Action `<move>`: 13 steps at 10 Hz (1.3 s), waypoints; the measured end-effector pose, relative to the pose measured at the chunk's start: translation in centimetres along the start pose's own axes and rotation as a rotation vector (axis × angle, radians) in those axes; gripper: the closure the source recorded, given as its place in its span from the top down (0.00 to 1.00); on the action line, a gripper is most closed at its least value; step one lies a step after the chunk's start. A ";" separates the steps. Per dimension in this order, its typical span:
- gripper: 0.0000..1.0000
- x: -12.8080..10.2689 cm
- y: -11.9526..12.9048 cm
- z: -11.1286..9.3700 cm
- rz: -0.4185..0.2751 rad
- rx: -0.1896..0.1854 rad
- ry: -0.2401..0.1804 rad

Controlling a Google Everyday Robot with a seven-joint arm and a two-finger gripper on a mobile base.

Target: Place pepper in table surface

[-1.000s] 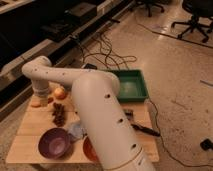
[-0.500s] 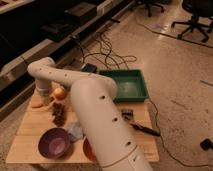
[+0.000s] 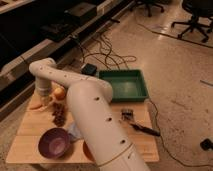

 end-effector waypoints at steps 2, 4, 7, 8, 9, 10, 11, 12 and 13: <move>0.00 -0.3 -0.1 0.2 -0.091 -0.012 -0.022; 0.01 -1.1 -0.2 0.5 -0.150 -0.029 -0.035; 0.03 -1.4 -0.1 0.7 -0.164 -0.041 -0.041; 0.03 -1.3 -0.1 0.6 -0.163 -0.040 -0.040; 0.03 -1.2 -0.1 0.6 -0.161 -0.040 -0.040; 0.03 -1.2 -0.1 0.7 -0.159 -0.043 -0.042; 0.03 -1.3 -0.2 1.0 -0.159 -0.044 -0.064; 0.03 -0.8 -0.1 1.7 -0.154 -0.048 -0.093; 0.03 -0.5 0.0 1.8 -0.150 -0.048 -0.106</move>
